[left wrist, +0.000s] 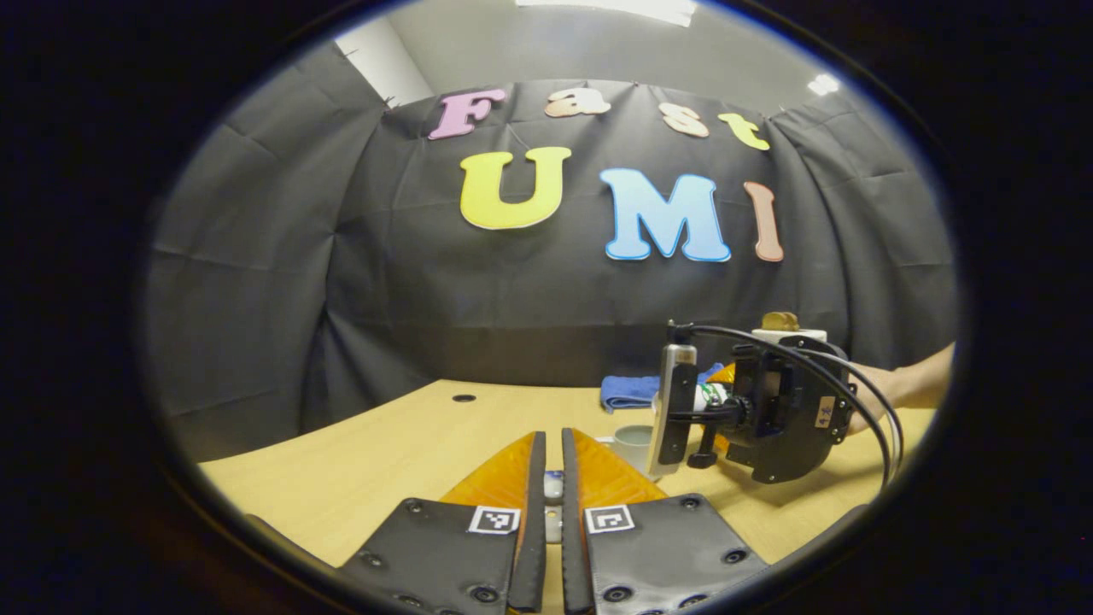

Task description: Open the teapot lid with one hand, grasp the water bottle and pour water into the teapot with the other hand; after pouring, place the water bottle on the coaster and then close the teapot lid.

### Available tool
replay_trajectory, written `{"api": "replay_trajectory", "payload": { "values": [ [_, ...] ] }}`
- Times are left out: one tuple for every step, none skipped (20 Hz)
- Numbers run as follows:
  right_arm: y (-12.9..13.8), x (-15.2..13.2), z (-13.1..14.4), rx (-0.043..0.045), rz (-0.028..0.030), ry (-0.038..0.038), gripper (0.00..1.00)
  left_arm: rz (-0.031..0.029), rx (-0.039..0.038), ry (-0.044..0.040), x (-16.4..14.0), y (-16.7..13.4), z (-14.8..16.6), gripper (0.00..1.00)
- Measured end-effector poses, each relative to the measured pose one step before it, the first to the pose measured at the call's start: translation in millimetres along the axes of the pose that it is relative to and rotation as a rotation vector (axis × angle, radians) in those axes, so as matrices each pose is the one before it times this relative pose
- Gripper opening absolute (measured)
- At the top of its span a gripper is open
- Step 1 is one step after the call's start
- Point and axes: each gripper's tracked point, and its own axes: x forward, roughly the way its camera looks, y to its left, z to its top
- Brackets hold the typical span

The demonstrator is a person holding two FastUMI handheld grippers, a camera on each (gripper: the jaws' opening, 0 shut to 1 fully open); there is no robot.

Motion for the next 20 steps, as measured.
{"api": "replay_trajectory", "payload": {
  "values": [
    [-1.14, 0.65, 1.40, -0.01424, 0.00077, -0.00312, 0.74, -0.00015, -0.00026, -0.00089, -1.21, -0.23, -0.28, 0.19],
    [0.04, 0.20, 0.61, -0.01477, 0.00368, -0.00430, 0.74, -0.00022, -0.00003, 0.00087, 0.36, -0.67, -1.29, 0.19],
    [-0.31, 0.34, 0.90, -0.01350, -0.00039, -0.00248, 0.74, -0.00046, 0.00007, 0.00141, 0.12, -0.78, 0.29, 0.19],
    [-0.63, 0.01, 1.07, -0.01538, -0.00099, -0.00167, 0.74, -0.00229, 0.00160, 0.00127, -1.30, -0.56, -0.34, 0.19],
    [-1.58, 0.52, -0.07, -0.01601, -0.00216, -0.00009, 0.74, 0.00009, 0.00312, -0.00044, -0.51, -0.81, 0.40, 0.19],
    [-2.04, -0.66, 0.44, -0.01447, -0.00589, -0.00222, 0.74, -0.00060, 0.00363, -0.00037, 0.29, -0.60, -0.06, 0.19],
    [-1.51, 0.47, -0.42, -0.01491, -0.00416, -0.00178, 0.74, 0.00043, 0.00360, 0.00013, -0.27, -0.90, 0.49, 0.19],
    [-1.30, 0.95, 1.01, -0.01773, -0.00315, -0.00134, 0.74, 0.00066, 0.00383, 0.00118, -0.55, -0.22, -0.43, 0.19],
    [-1.53, 0.20, -0.02, -0.02005, -0.00235, -0.00026, 0.74, -0.00068, 0.00016, 0.00267, 0.53, -0.04, -0.63, 0.19],
    [-1.28, -0.38, 0.93, -0.02120, -0.00079, -0.00371, 0.74, 0.00300, -0.00051, 0.00739, 0.61, -0.12, -0.62, 0.19],
    [-0.66, 0.31, 0.83, -0.01815, 0.00074, -0.00049, 0.74, 0.01013, 0.00183, 0.00922, 1.34, 1.82, -3.08, 0.19],
    [-0.94, -0.42, 0.87, -0.01543, 0.00247, -0.00259, 0.74, 0.00180, -0.00046, 0.00333, -0.41, 0.12, -0.26, 0.19],
    [-0.06, 1.07, -0.72, -0.01473, 0.00281, -0.00370, 0.74, -0.00176, -0.00520, 0.00324, -1.53, -1.88, -0.71, 0.18],
    [-1.51, -0.02, -0.16, -0.01613, -0.00121, -0.00208, 0.74, -0.00160, -0.00311, 0.00325, -0.84, -0.70, -1.01, 0.19],
    [-2.07, 0.40, 0.10, -0.01580, -0.00394, 0.00096, 0.74, 0.00146, -0.00023, 0.00200, -0.30, 1.22, -2.16, 0.19],
    [-1.22, 0.93, 0.70, -0.01418, -0.00067, 0.00052, 0.74, 0.00012, 0.00093, 0.00264, 0.26, 0.68, -0.17, 0.19],
    [-0.23, 0.95, 0.63, -0.01436, 0.00165, -0.00148, 0.72, -0.00275, 0.00112, 0.00279, -0.66, -0.64, -0.90, 0.19],
    [-1.44, 0.46, -1.07, -0.01409, -0.00256, 0.00030, 0.74, -0.00123, -0.00106, -0.00113, -0.65, 0.14, 0.50, 0.19],
    [-1.38, 0.59, -0.05, -0.01121, -0.00099, -0.00061, 0.74, -0.00181, -0.00374, -0.00440, -0.03, 0.17, 0.28, 0.19],
    [-0.86, 0.50, 0.83, -0.00759, -0.00361, -0.00184, 0.72, -0.00363, -0.00465, -0.00323, 0.01, 0.29, 1.47, 0.19]
  ]
}}
